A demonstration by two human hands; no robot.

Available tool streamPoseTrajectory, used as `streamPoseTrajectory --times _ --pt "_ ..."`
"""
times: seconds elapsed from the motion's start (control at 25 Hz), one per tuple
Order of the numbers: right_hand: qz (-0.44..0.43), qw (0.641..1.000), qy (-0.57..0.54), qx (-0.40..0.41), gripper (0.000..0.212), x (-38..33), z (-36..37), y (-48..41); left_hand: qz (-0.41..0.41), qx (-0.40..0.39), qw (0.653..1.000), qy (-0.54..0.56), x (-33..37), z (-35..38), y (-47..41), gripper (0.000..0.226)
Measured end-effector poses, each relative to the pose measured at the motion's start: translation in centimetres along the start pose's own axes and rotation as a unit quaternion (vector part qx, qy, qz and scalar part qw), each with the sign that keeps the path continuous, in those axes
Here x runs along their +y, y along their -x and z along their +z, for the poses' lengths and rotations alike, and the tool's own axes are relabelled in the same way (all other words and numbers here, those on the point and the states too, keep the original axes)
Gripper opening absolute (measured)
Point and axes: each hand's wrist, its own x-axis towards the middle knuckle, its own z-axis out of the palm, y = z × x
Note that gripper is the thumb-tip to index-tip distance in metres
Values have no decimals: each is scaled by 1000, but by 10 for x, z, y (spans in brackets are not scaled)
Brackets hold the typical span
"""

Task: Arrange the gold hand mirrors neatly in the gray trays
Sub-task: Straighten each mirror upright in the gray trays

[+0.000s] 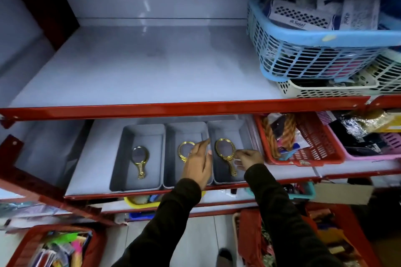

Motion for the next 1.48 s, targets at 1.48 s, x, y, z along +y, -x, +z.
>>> streamPoseTrajectory --times 1.48 --pt "10 972 235 -11 55 7 -4 -79 -511 41 778 363 4 131 -108 63"
